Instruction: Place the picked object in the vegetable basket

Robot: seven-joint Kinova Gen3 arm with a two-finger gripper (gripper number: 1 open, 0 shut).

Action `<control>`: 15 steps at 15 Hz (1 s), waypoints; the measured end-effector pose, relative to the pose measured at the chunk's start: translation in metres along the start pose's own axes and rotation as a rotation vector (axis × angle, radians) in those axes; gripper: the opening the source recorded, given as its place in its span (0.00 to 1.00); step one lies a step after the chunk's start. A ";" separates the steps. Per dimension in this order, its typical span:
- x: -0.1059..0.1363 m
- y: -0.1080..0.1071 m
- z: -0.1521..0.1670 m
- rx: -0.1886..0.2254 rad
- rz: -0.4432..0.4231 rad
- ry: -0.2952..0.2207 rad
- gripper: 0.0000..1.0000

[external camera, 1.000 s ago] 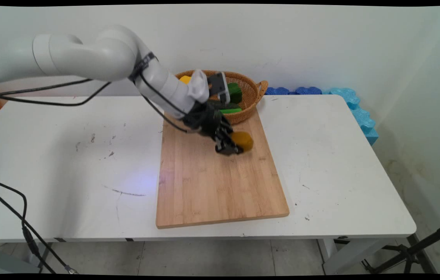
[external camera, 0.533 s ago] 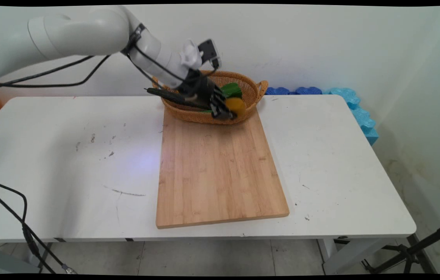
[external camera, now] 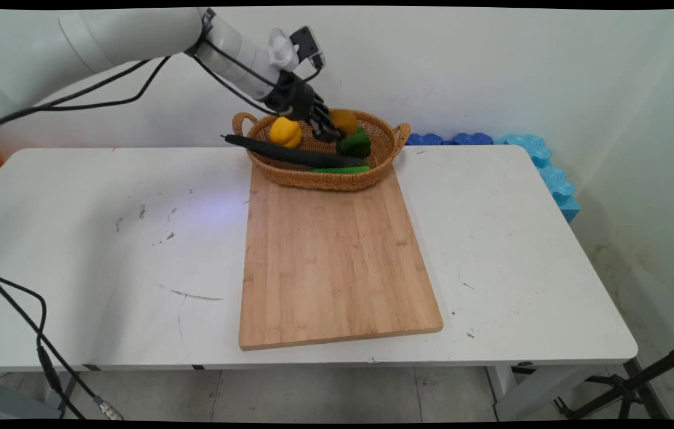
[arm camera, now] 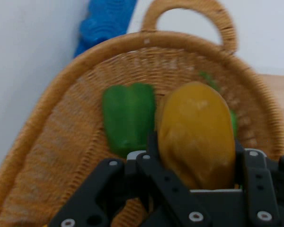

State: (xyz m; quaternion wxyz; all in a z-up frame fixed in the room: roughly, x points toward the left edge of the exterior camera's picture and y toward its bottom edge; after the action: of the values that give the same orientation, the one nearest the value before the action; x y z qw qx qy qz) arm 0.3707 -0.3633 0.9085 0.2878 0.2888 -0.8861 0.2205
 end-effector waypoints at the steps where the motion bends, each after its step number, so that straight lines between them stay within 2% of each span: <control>1: -0.001 -0.008 0.003 0.011 -0.003 -0.005 0.00; 8: -0.013 -0.048 0.029 0.057 -0.041 -0.051 0.00; 15: -0.024 -0.063 0.045 0.062 -0.103 -0.091 0.00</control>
State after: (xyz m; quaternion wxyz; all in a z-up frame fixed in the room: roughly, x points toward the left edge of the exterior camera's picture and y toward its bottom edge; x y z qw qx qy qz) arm 0.4099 -0.4259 0.8743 0.2491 0.3524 -0.8749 0.2196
